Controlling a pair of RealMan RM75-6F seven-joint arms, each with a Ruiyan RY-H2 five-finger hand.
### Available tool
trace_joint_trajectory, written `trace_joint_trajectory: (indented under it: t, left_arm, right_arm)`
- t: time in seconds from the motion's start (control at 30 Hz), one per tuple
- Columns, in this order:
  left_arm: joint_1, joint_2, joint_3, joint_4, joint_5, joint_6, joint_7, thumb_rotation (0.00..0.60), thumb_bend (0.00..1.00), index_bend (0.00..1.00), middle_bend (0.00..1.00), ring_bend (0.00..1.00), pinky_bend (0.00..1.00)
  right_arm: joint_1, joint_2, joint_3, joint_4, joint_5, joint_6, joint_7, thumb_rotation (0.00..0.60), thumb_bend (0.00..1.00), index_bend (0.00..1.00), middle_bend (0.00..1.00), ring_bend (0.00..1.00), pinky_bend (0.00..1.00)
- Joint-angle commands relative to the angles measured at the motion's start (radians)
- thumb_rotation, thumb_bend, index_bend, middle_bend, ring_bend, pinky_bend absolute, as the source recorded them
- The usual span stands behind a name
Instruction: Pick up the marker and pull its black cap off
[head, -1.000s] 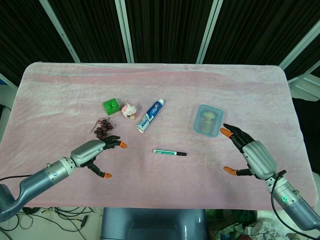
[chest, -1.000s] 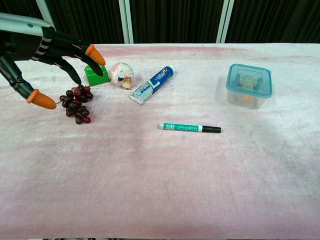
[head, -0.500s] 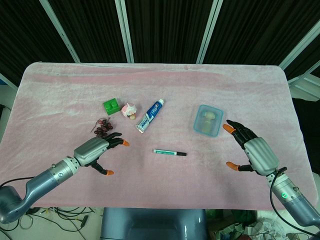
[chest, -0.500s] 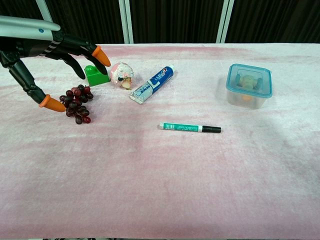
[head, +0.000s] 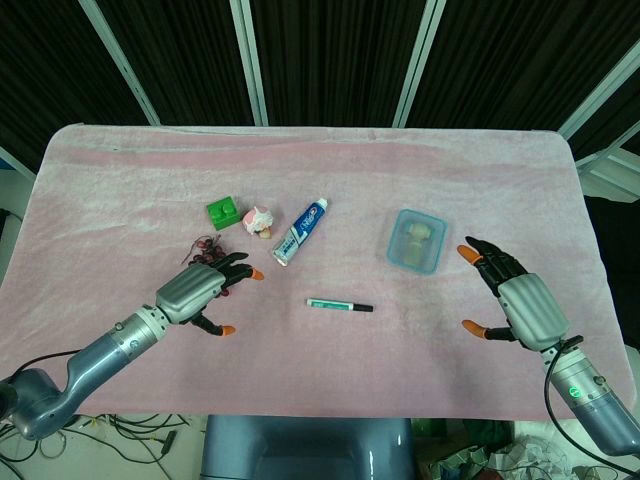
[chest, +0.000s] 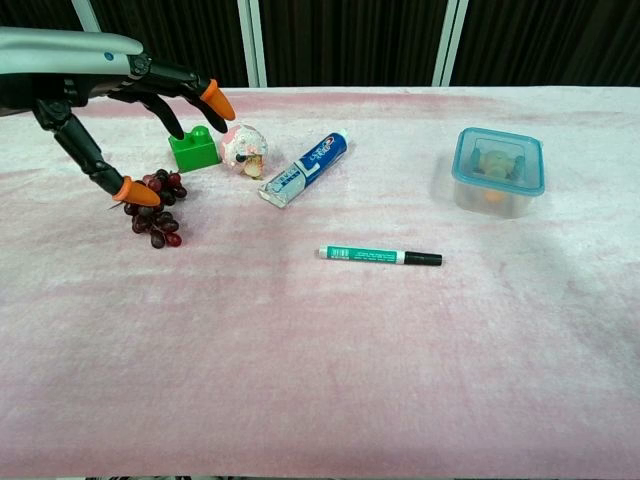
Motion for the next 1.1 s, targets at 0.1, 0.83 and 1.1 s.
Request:
trace_joint_trajectory:
  t: [0.1, 0.83, 1.1]
  left_arm:
    - [-0.061, -0.148, -0.051, 0.073, -0.188, -0.037, 0.320, 0.600, 0.25, 0.25, 0.21, 0.03, 0.21]
    - [-0.318, -0.660, -0.132, 0.472, -0.728, -0.071, 0.782, 0.600, 0.29, 0.41, 0.20, 0.03, 0.17]
    - [-0.355, -0.726, -0.139, 0.500, -0.748, -0.043, 0.814, 0.600, 0.26, 0.43, 0.19, 0.03, 0.15]
  right_arm:
    - [-0.019, 0.007, 0.005, -0.052, 0.081, -0.007, -0.124, 0.600, 0.08, 0.04, 0.00, 0.04, 0.15]
    - [-0.005, -0.023, 0.057, -0.010, 0.244, -0.041, -0.203, 0.600, 0.08, 0.04, 0.00, 0.04, 0.15]
    - [-0.007, -0.025, 0.059, -0.001, 0.256, -0.048, -0.203, 0.600, 0.08, 0.04, 0.00, 0.04, 0.15]
